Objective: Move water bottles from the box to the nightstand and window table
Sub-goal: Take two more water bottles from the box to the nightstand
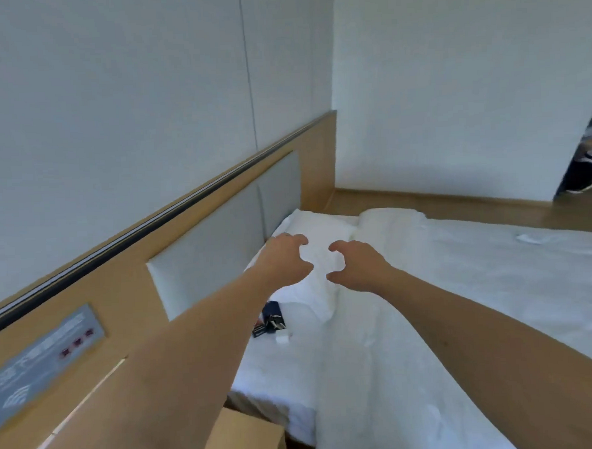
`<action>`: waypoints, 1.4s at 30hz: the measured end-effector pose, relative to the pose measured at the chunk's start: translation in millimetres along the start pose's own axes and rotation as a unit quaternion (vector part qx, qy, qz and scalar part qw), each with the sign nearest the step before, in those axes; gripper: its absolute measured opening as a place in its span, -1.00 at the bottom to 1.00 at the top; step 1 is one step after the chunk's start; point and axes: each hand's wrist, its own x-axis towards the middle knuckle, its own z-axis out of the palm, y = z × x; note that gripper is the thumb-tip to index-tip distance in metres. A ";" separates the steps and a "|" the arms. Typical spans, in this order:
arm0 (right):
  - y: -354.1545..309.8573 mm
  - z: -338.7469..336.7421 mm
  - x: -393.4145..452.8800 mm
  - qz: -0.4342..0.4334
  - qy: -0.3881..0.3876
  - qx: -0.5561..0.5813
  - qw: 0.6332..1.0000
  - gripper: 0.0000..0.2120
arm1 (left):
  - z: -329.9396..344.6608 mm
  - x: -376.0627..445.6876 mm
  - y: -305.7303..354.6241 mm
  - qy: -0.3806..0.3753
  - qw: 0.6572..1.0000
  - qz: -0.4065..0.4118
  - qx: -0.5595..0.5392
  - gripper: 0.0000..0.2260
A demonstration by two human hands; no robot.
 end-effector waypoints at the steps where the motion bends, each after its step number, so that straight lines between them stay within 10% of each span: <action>1: 23.9 -10.2 -12.4 0.019 0.007 0.000 1.000 -0.32 | 11.4 7.0 27.7 -0.005 1.000 0.024 0.003 -0.47; 20: 446.5 -153.0 -373.1 0.399 0.103 -0.012 0.911 -0.34 | 273.3 -42.8 565.6 -0.199 0.903 0.379 0.028 -0.44; 42: 775.0 -220.8 -698.2 0.742 0.195 0.054 0.639 -0.31 | 522.8 -181.7 1061.7 -0.363 0.652 0.665 0.037 -0.45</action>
